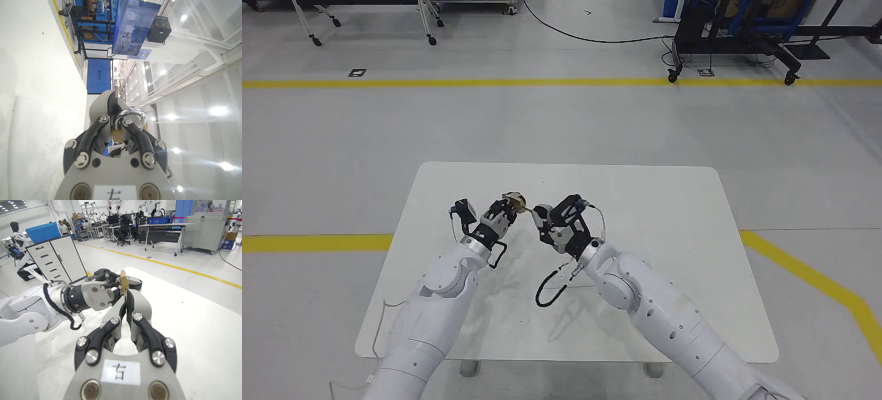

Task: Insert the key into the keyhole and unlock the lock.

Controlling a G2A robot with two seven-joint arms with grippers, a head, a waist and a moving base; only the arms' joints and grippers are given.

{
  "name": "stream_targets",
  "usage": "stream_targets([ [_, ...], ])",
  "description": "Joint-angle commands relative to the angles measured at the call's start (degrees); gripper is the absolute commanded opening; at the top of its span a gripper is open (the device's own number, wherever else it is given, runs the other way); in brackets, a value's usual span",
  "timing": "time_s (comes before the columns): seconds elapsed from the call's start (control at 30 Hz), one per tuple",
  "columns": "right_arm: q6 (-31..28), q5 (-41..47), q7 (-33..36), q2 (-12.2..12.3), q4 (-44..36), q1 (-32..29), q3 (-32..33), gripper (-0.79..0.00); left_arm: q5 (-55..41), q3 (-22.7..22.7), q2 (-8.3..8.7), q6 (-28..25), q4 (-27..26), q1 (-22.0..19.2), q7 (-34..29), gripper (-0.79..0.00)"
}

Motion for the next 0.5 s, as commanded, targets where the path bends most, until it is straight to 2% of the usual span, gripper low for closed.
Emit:
stream_targets([
  [0.0, 0.01, -0.10, 0.03, -0.09, 0.04, 0.02, 0.02, -0.785, 0.29, -0.01, -0.03, -0.09, -0.03, 0.03, 0.09, -0.785],
  [0.47, -0.20, -1.67, -0.36, -0.36, -0.83, -1.01, 1.01, -0.785, 3.50, -0.33, -0.16, -1.08, -0.74, 0.43, 1.98, -0.785],
])
